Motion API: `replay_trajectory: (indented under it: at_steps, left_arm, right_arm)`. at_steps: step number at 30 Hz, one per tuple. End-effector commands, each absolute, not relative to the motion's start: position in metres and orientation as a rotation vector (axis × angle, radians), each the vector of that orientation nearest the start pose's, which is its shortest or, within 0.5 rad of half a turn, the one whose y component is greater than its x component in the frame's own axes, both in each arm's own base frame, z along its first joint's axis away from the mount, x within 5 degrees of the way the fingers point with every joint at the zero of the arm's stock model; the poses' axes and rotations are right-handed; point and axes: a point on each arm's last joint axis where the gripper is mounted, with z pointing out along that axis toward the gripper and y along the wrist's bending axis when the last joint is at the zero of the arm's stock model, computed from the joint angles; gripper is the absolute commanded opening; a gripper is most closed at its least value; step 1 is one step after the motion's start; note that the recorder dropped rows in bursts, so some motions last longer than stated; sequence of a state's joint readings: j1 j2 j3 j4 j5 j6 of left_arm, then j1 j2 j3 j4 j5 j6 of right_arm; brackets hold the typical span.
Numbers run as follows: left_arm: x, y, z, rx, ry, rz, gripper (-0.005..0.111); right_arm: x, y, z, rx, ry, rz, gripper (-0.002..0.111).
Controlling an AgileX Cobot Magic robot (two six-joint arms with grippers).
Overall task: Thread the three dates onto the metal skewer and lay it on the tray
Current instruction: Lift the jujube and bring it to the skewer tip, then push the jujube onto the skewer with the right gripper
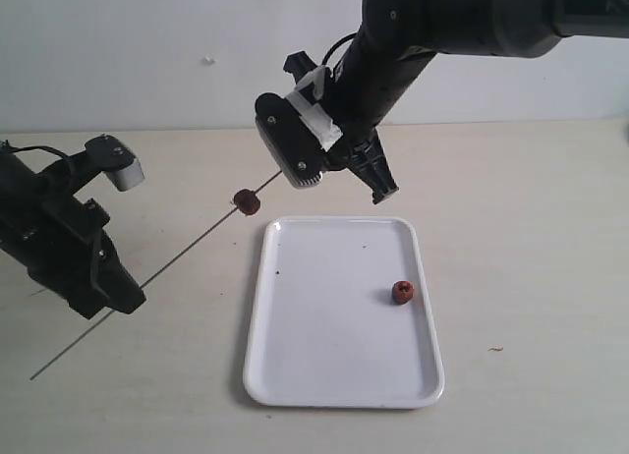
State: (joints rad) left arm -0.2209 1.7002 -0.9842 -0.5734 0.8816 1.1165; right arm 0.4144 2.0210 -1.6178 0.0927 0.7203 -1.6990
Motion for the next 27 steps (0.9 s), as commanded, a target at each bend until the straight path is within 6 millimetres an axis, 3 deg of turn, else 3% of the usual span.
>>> replay_trajectory:
  at_steps: [1,15,27]
  left_arm:
    - [0.287,-0.105,0.189,1.334,2.499,-0.565,0.000]
    - [0.288,-0.105,0.189,1.323,2.497,-0.567,0.000]
    - [0.289,-0.105,0.189,1.314,2.494,-0.563,0.000]
  right_arm:
    - [0.407,0.193,0.232,-2.256,1.316,-0.374,0.022]
    - [0.405,0.203,0.238,-2.237,1.268,-0.401,0.022]
    - [0.397,0.197,0.253,-2.267,1.270,-0.411,0.022]
